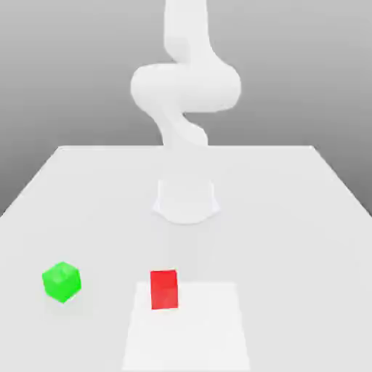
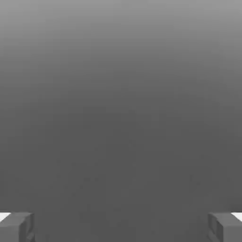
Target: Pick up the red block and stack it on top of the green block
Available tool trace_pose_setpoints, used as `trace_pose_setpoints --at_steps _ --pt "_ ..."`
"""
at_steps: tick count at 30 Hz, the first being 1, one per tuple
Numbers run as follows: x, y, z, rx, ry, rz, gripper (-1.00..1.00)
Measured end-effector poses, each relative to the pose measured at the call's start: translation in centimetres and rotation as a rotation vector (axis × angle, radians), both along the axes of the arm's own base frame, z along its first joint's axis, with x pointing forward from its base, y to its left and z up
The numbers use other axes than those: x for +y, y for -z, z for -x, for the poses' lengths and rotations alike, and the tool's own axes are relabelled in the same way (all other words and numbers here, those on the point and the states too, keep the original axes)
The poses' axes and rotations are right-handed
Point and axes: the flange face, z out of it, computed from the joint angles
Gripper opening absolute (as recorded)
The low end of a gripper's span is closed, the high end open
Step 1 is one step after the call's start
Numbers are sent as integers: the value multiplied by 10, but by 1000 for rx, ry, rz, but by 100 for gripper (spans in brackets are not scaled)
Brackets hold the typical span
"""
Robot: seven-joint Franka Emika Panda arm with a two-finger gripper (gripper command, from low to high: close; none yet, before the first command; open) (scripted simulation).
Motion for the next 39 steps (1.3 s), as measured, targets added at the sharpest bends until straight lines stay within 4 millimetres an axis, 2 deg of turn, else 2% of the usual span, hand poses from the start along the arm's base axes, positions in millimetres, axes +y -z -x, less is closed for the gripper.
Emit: trace_pose_setpoints --at_steps 4,6,9,13,17,19,24,25,32,39 --pt "-11 99 -38 150 -15 13 0" --pt "-15 149 -48 224 -23 19 0" --pt "-22 224 -51 336 -37 26 0" --pt "-28 325 -34 494 -60 32 0" --pt "-34 427 10 670 -88 35 0" --pt "-34 459 21 708 -95 35 0" --pt "-35 508 25 720 -96 36 0" --pt "-35 514 26 720 -96 35 -100" --pt "-35 515 26 721 -96 35 -100" --pt "-35 460 26 721 -95 34 -100"
